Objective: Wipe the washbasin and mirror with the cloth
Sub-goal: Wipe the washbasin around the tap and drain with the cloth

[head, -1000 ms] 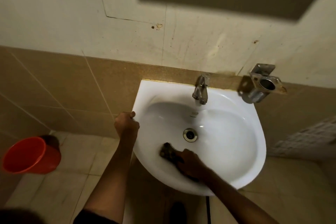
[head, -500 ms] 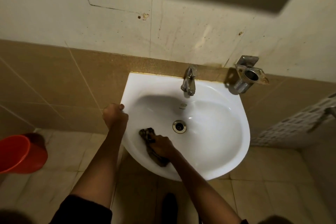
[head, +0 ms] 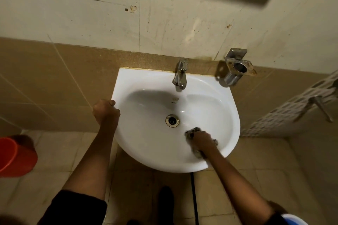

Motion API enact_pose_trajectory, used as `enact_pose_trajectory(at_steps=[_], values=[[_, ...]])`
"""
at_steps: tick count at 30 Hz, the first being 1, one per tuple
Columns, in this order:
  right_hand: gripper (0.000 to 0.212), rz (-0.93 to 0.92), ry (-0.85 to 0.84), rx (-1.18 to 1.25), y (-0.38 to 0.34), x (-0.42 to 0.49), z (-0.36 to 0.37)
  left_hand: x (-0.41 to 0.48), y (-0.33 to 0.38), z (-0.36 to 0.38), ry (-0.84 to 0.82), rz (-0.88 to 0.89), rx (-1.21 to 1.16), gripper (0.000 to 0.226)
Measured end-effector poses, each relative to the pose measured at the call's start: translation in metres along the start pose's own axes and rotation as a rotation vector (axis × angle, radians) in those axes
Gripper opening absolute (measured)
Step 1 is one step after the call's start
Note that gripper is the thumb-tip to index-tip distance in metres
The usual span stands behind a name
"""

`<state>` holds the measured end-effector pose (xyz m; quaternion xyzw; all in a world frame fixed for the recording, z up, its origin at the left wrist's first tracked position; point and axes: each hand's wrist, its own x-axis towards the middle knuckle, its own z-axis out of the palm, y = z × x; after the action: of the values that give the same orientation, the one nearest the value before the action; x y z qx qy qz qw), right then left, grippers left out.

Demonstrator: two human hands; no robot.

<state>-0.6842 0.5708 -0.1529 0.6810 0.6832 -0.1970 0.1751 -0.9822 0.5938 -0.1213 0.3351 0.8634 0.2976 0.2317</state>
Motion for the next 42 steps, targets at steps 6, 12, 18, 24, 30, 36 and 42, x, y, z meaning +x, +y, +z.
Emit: enact_pose_trajectory(at_steps=[6, 12, 18, 24, 30, 36, 42], values=[[0.031, -0.269, -0.178, 0.301, -0.122, -0.034, 0.017, -0.009, 0.009, 0.005, 0.047, 0.115, 0.205, 0.022], [0.03, -0.327, -0.193, 0.125, -0.062, -0.039, 0.01, -0.014, 0.013, 0.005, 0.047, 0.095, 0.218, 0.022], [0.04, -0.015, -0.039, -0.366, 0.063, 0.004, -0.023, -0.015, 0.01, 0.005, 0.056, 0.117, 0.228, 0.025], [0.035, -0.213, 0.279, -0.603, 0.089, 0.08, -0.079, -0.014, 0.011, 0.01, 0.075, 0.084, 0.229, 0.025], [0.032, -0.5, 0.356, -0.907, 0.042, 0.107, -0.08, -0.013, 0.012, 0.014, 0.091, 0.119, 0.289, 0.022], [0.041, -0.951, 0.484, -1.067, -0.025, 0.12, -0.056, -0.016, 0.014, 0.015, 0.083, 0.118, 0.333, 0.018], [0.04, -0.858, 0.533, -0.926, -0.034, 0.119, -0.045, -0.013, 0.012, 0.01, 0.101, 0.104, 0.277, 0.019]])
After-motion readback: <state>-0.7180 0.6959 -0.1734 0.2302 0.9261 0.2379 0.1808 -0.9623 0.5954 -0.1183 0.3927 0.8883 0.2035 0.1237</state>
